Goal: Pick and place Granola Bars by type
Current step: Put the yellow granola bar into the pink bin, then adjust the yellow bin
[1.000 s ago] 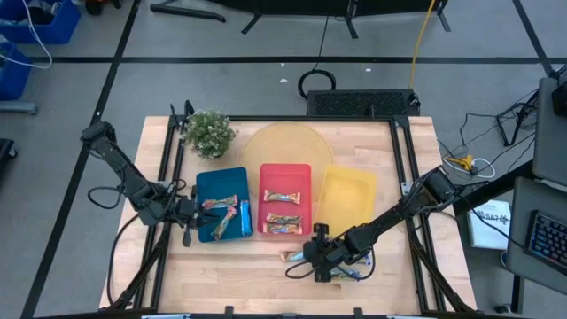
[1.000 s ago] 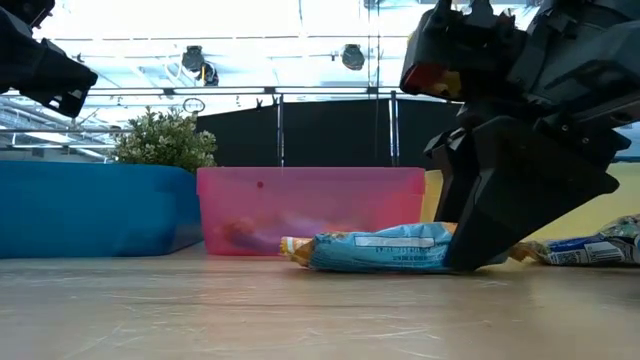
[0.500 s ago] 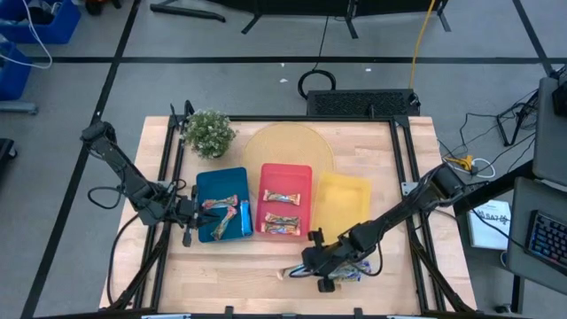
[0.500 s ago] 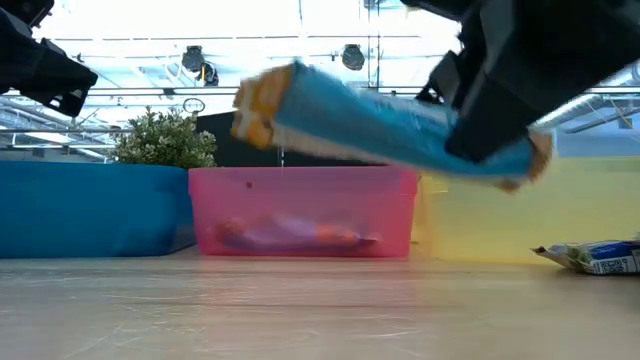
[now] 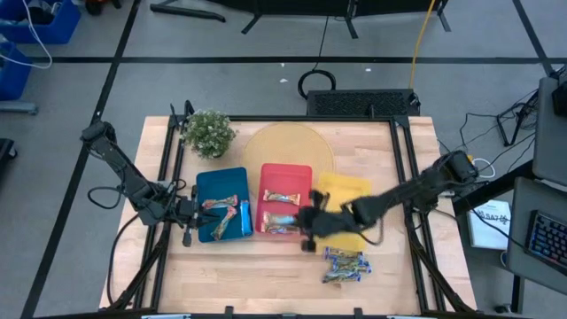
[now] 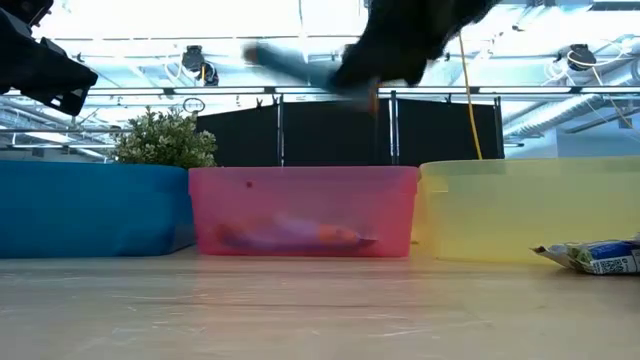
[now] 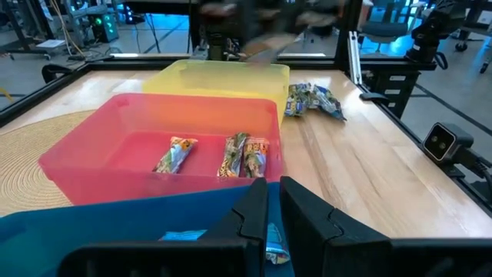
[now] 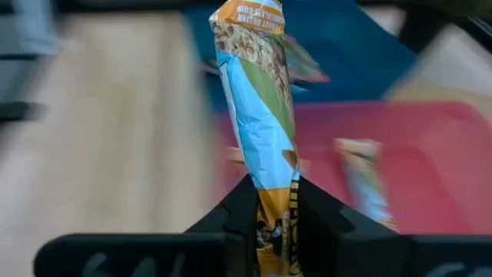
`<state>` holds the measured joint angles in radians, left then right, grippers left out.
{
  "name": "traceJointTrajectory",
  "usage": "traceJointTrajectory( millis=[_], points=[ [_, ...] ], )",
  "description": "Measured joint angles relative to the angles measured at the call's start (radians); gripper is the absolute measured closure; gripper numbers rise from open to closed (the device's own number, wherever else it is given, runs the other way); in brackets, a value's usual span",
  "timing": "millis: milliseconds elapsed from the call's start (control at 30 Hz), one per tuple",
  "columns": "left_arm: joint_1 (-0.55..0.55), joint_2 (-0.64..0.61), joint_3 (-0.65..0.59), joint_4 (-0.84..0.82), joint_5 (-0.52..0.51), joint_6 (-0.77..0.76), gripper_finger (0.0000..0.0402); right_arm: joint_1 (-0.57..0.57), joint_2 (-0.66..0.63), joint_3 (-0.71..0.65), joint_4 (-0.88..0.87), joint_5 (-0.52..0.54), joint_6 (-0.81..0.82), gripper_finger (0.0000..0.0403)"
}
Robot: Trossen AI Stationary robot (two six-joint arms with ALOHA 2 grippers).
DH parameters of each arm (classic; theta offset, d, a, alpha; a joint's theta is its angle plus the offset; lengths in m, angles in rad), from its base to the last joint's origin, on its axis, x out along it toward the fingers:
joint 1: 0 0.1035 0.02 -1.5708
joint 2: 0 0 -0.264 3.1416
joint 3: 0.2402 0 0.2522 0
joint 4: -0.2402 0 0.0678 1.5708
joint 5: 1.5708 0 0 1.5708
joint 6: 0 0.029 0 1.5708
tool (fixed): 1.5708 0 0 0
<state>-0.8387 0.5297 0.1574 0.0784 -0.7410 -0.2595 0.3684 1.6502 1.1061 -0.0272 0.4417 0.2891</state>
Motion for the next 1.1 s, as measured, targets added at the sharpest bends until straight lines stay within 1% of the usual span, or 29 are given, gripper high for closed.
traceJointTrajectory(
  millis=[33,133,233,367,567,667,933,1000,1100],
  points=[
    [0.000,0.000,0.000,0.000,0.000,0.001,0.0357,-0.035,0.016,0.000,-0.010,-0.009,-0.005,0.0347],
    [0.000,0.000,0.000,0.000,0.000,0.003,0.0357,-0.125,0.076,-0.001,-0.038,-0.109,-0.038,0.0347],
    [0.000,0.000,0.000,-0.001,0.000,0.004,0.0357,-0.185,0.132,-0.001,-0.040,-0.182,-0.042,0.0347],
    [0.000,0.000,0.000,-0.002,0.000,0.019,0.0357,-0.225,0.182,-0.001,-0.067,-0.211,-0.044,0.0347],
    [0.000,0.000,0.000,-0.007,0.000,0.019,0.0357,-0.239,0.186,0.000,-0.089,-0.237,-0.046,0.0340],
    [0.000,0.000,0.000,-0.007,0.000,0.019,0.0357,-0.236,0.175,0.000,-0.093,-0.237,-0.048,0.0318],
    [0.000,0.000,0.000,-0.009,0.000,0.022,0.0357,-0.231,0.138,0.000,-0.105,-0.232,-0.040,0.0231],
    [0.000,0.000,0.000,-0.008,0.000,0.022,0.0357,-0.231,0.124,0.000,-0.114,-0.230,-0.041,0.0218],
    [0.000,0.000,0.000,-0.009,0.000,0.022,0.0357,-0.220,0.077,-0.001,-0.129,-0.230,-0.043,0.0212]
  ],
)
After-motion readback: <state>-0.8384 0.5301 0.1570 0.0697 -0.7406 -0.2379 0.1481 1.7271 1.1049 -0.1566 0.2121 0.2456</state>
